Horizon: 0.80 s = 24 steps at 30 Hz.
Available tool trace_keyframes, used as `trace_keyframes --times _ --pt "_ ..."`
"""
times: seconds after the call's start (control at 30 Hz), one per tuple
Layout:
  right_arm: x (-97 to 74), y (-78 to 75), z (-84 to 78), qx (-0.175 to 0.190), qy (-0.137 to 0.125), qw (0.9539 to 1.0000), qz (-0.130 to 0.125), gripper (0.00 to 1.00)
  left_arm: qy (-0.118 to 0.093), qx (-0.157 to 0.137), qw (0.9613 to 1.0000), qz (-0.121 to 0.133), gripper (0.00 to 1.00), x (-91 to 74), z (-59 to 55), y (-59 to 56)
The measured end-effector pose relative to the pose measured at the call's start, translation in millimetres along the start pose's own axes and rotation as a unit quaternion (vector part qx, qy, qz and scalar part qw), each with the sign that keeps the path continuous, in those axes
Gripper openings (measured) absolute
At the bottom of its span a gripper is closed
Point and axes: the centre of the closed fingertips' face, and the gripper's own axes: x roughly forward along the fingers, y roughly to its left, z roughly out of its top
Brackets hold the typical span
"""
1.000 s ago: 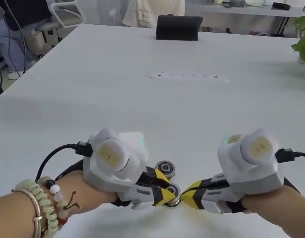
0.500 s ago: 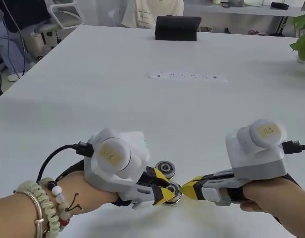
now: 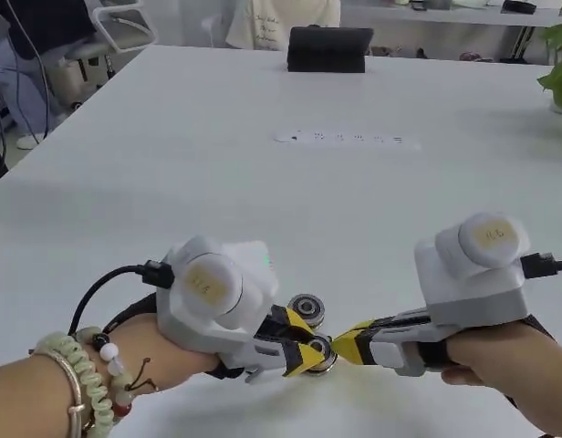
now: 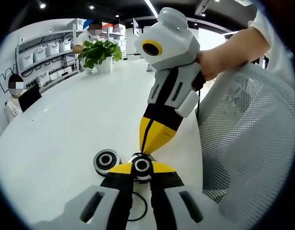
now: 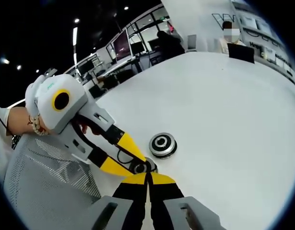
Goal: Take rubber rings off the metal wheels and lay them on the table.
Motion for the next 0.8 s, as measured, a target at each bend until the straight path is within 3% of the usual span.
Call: trace_keyframes --times 0.63,0.73,0.8 --pt "-0.1 8.8 4.3 -0.019 -0.003 0.9998 0.007 0.0 -0.003 -0.001 1.0 -0.003 0.08 0.3 -0.3 0.3" --pt "0.0 13.1 7.2 -0.021 -0.01 0.9996 0.017 0.0 -0.003 -0.001 1.0 -0.004 0.07 0.3 -0.3 0.1" --pt "0.3 22.0 11.0 -0.021 -0.018 0.9989 0.037 0.0 -0.004 -0.002 1.0 -0.003 0.08 0.3 -0.2 -0.1"
